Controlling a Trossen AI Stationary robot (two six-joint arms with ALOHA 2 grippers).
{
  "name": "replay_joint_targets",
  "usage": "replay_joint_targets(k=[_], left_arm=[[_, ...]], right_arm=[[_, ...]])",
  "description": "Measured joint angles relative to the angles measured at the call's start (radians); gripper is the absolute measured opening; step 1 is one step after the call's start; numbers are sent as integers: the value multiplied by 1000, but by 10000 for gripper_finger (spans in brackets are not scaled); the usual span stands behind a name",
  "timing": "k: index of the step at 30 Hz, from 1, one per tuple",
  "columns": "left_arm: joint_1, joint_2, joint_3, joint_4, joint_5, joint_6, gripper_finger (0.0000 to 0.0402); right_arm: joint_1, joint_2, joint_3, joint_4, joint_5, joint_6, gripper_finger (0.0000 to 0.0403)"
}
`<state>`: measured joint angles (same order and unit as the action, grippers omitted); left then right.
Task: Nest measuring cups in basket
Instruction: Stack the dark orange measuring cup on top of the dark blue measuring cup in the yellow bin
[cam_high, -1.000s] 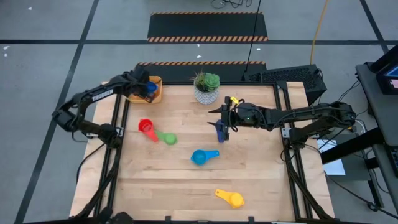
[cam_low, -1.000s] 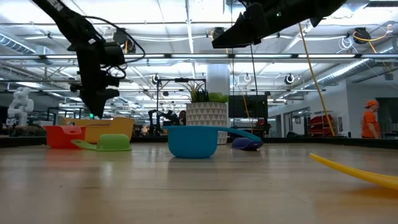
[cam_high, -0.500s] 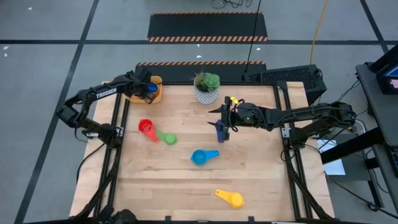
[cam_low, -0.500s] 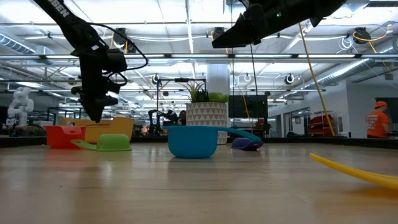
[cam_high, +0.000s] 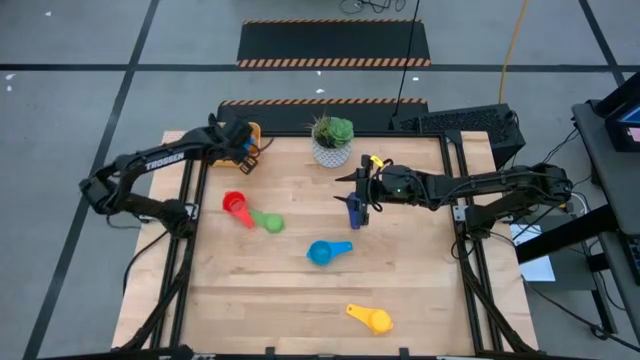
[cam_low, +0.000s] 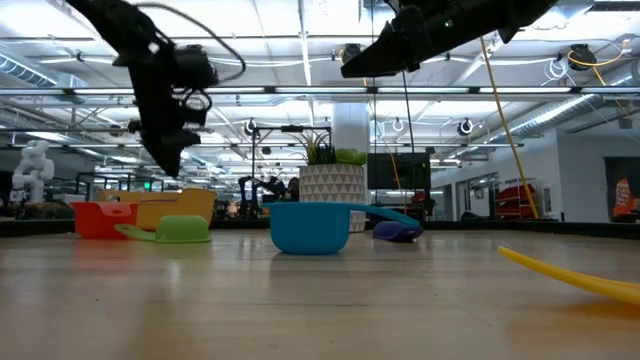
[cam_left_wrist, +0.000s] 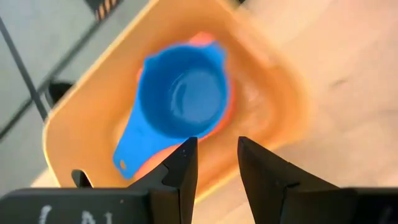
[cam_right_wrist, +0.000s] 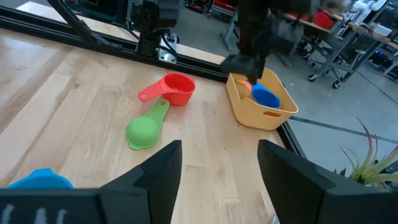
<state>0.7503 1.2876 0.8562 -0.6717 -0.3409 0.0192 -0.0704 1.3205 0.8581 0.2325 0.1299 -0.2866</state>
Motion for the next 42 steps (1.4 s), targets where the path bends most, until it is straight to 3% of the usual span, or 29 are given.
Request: replay_joint_targets(k=[7,13,18,25,30,35,42], left_arm=[[-208,-194,0,-80,-5,-67,117],[-477,-298,0,-140,0,-149,117],[-746,-336,0,-154,-62,-323,117],[-1055,-314,0,-160,-80,-409,117],[-1194,-290,0,-220,-56,-563,118],[-1306,-232,0,-231,-42,-623,118],[-1346,-135,0,-382,-44,-737,118]], right_arm=[[0,0,0,-29,0,45,203],[0,0,0,-50,0,104,203],[0,0,0,-59,-1,192,203],[18,0,0,-109,-1,301,203],[42,0,0,-87,0,288,203],[54,0,0,-77,-1,269,203],[53,0,0,-80,0,246,203]])
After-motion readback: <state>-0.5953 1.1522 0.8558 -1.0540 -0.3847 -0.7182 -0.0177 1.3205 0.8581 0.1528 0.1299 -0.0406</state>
